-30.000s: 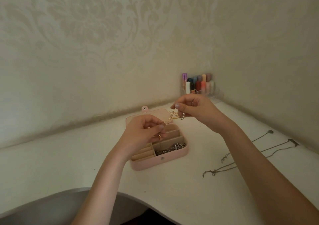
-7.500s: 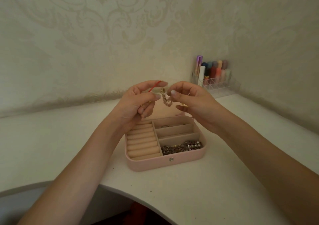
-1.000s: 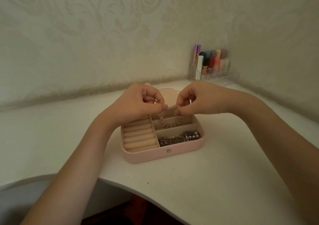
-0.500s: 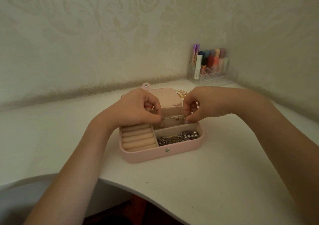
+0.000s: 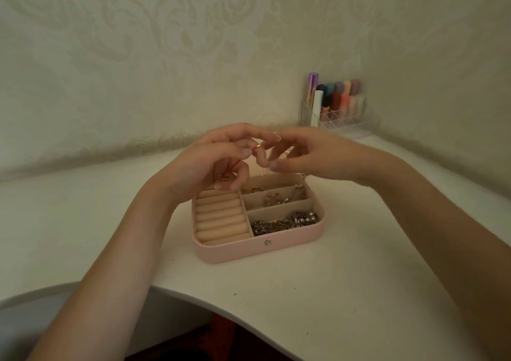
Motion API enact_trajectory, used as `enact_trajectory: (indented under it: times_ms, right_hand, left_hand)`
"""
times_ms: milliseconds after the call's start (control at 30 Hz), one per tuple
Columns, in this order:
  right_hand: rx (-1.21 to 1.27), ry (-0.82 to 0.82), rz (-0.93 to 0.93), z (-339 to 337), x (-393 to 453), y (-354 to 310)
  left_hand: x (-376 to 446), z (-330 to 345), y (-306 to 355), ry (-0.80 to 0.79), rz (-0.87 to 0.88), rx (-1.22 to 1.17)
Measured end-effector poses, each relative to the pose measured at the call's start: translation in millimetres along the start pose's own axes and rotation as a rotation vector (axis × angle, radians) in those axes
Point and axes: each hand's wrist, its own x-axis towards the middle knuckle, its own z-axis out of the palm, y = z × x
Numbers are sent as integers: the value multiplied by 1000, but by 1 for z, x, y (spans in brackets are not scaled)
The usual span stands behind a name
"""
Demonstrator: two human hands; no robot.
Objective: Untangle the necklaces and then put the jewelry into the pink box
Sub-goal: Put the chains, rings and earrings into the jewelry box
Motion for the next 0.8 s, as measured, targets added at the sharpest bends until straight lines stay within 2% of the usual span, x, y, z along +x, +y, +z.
enact_trajectory:
  times_ms: [67,167,333,433,567,667,800]
  right_hand:
    - [108,-71,-43,14,3,-1]
    - [266,-7,-23,21,5,1]
    - [684,116,77,10,6,-1]
    - [865,78,92,3,3,-1]
    - [820,34,109,-4,-1,0]
    - [551,51,112,-10,-3,4]
    - [186,-40,199,-19,-9,4]
  left_hand:
    - [0,1,-1,-28,3,-41]
    - [1,2,-2,8,15,-23]
    - [1,3,1,225,-17,-5]
    - [1,3,2,355,-71,30]
    - [2,2,2,385,-71,21]
    - [2,0,3,401,-90,-19]
    - [0,3,1,233,-166,128]
